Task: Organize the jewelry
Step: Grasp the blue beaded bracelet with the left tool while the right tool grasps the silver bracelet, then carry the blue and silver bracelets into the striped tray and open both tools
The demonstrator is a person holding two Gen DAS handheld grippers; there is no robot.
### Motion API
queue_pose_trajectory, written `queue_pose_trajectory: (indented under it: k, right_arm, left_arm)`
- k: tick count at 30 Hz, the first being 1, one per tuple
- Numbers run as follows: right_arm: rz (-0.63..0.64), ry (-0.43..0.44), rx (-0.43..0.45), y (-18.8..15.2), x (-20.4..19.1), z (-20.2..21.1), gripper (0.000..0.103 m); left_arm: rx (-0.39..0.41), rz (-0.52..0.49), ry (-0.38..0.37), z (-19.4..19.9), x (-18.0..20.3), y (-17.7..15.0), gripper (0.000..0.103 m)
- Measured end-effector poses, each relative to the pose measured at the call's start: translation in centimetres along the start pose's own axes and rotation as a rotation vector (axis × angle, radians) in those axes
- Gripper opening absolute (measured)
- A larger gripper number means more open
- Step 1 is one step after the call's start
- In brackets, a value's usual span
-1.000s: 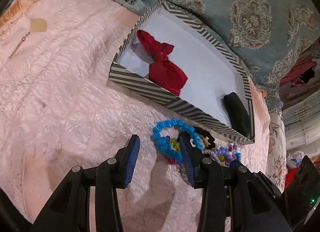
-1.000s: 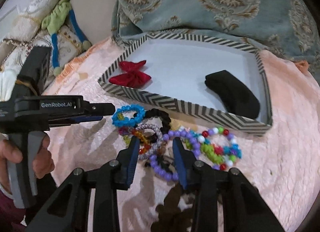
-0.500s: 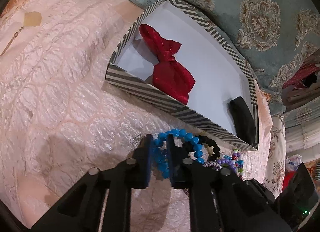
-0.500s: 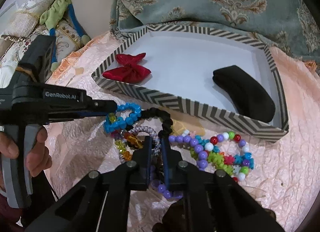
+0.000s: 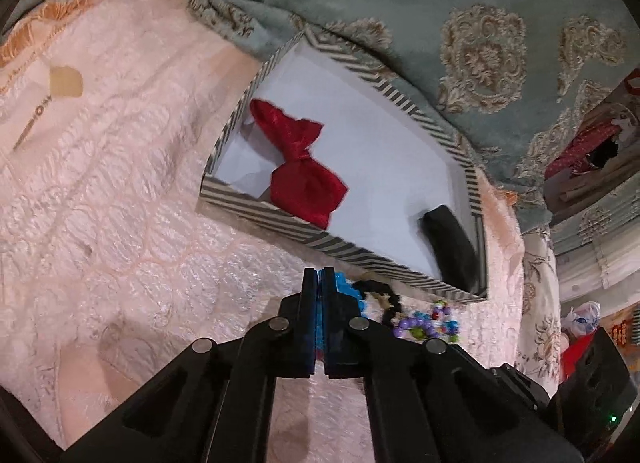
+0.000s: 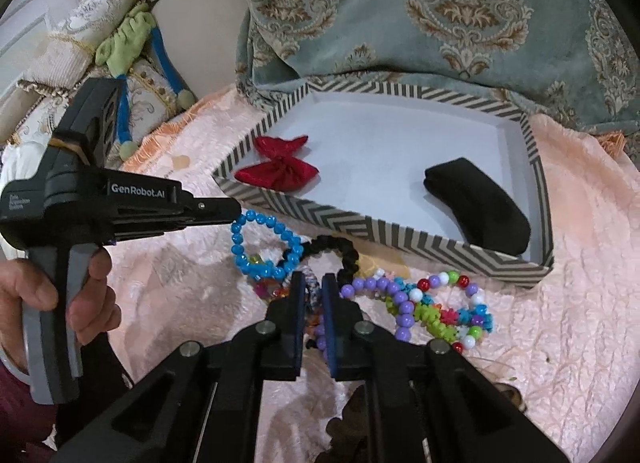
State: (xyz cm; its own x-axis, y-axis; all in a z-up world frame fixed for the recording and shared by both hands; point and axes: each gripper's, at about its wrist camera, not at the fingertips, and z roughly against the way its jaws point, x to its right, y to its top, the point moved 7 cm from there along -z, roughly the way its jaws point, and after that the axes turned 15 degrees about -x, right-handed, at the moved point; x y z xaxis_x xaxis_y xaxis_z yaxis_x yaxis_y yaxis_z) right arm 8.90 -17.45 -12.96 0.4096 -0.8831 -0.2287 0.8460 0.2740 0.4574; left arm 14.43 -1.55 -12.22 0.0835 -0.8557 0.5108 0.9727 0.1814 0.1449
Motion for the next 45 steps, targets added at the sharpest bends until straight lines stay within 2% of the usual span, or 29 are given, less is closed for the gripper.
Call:
queue_pose_trajectory:
  k: [7,11,13,18,23,25,26,27,28,29,32,40,45]
  right_arm:
    - [-0.004,0.019,0.064,0.8,-0.3,3.1,0.007]
    - [0.007,-0.018,0.029,0.7,0.0,2.4,0.007]
    - [0.01,-0.053,0.014,0.5,0.4,1.6,0.007]
    - [-0.003,-0.059,-0.091,-0.2,1.2,-2.2,0.027]
    - [-0.013,-0.065,-0.14,-0.6,2.0,-4.8,0.029]
    - [-0.031,-0.038,-0.131,-0.6,2.2,-5.0,0.027]
    - [-0.042,-0.015,-0.121,-0.6,2.4,-4.9,0.016]
    - [-0.047,-0.004,-0.114,-0.5,2.4,-4.7,0.01]
    - [-0.05,0.011,-0.101,-0.5,2.3,-4.3,0.01]
    - [-0.051,0.037,-0.084,-0.5,2.1,-3.6,0.009]
    - [-0.045,0.074,-0.04,-0.3,1.4,-1.3,0.008]
    - [-0.034,0.162,0.094,0.4,-0.2,5.6,0.008]
    - [-0.019,0.124,0.129,0.5,-0.7,7.8,0.008]
  left_arm:
    - [0.058,-0.066,-0.004,3.2,2.4,-0.1,0.0]
    - [0.074,-0.088,0.022,3.9,2.8,0.0,0.0]
    - [0.058,-0.087,0.044,3.4,2.4,-0.1,0.0]
    - [-0.017,-0.019,0.073,0.1,-0.5,-0.3,0.0]
    - [-0.075,0.022,0.089,-2.8,-2.0,-0.4,0.013]
    - [-0.088,0.027,0.098,-3.8,-2.2,-0.4,0.013]
    - [-0.087,0.019,0.103,-4.1,-2.2,-0.5,0.013]
    - [-0.075,0.005,0.107,-4.2,-2.0,-0.5,0.013]
    - [-0.073,0.003,0.107,-4.2,-2.1,-0.5,0.011]
    - [-0.074,0.005,0.102,-4.1,-2.1,-0.5,0.0]
    - [-0.088,0.006,0.056,-3.9,-2.0,-0.5,0.0]
    - [-0.003,-0.061,0.019,0.4,0.3,-1.1,0.0]
    - [0.028,-0.094,0.0,2.5,2.1,-1.5,0.0]
